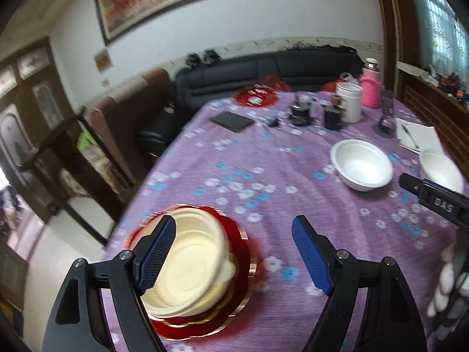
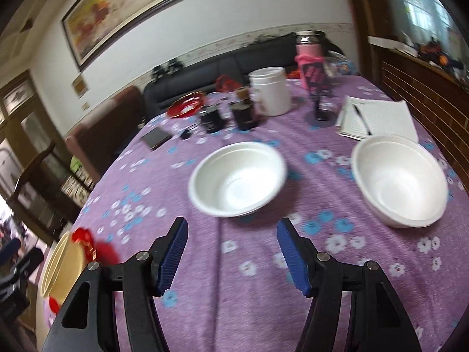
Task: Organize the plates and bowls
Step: 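Move the right gripper toward a white foam bowl on the table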
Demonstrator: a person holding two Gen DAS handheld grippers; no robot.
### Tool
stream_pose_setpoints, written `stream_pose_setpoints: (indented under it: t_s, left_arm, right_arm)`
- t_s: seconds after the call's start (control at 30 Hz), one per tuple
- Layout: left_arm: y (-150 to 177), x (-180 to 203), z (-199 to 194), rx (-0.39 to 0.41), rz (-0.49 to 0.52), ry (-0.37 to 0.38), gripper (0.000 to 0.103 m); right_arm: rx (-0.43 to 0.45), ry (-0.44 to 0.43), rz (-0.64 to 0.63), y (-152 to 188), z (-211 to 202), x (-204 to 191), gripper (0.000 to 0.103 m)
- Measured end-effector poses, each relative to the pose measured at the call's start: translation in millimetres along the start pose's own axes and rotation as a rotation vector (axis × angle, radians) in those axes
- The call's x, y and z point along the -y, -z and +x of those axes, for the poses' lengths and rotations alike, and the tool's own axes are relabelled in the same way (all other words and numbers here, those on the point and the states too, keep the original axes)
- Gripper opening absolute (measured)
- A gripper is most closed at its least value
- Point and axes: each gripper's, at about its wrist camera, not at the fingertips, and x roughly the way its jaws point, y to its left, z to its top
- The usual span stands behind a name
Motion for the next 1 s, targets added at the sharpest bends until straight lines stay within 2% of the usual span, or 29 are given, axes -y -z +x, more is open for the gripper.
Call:
stream_pose_setpoints:
  t_s: [0.1, 0.2, 0.33, 0.47, 0.6, 0.73, 0.83, 1.0]
  left_arm:
    - [-12, 3, 13, -0.058, -0.038, 0.102, 0.081]
    - [-29, 8, 26, -0.079, -0.071, 0.172, 0.081]
    - [-48, 13, 47, -0.112, -0.124, 0.217, 0.081]
    - [-62, 18, 74, -0.183, -0.207, 0.275, 0.081]
    - [-70, 33, 97, -0.229, -0.238, 0.292, 0.081]
    - [-74, 64, 129, -0.268, -0.214, 0.269, 0.081]
    - [-73, 78, 161, -0.325, -0.274, 0.303, 0.081]
    - [-75, 93, 204, -0.372, -0.376, 0.306, 0.081]
  right_arm:
    - [-0.006, 0.027, 0.029, -6, 9, 12, 0.067]
    - [-0.025, 0.038, 0.052, -14, 25, 17, 0.067]
    - [-0.055, 0.047, 0.095, -27, 58, 19, 0.068]
    - [-0.08, 0.045, 0.119, -34, 87, 20, 0.068]
    - [-0.075, 0.049, 0.108, -32, 102, 24, 0.067]
    - [-0.095, 0.048, 0.103, -28, 113, 33, 0.067]
    - [-0.101, 0.034, 0.112, -27, 116, 39, 0.067]
    - [-0.102, 0.016, 0.125, -27, 117, 43, 0.067]
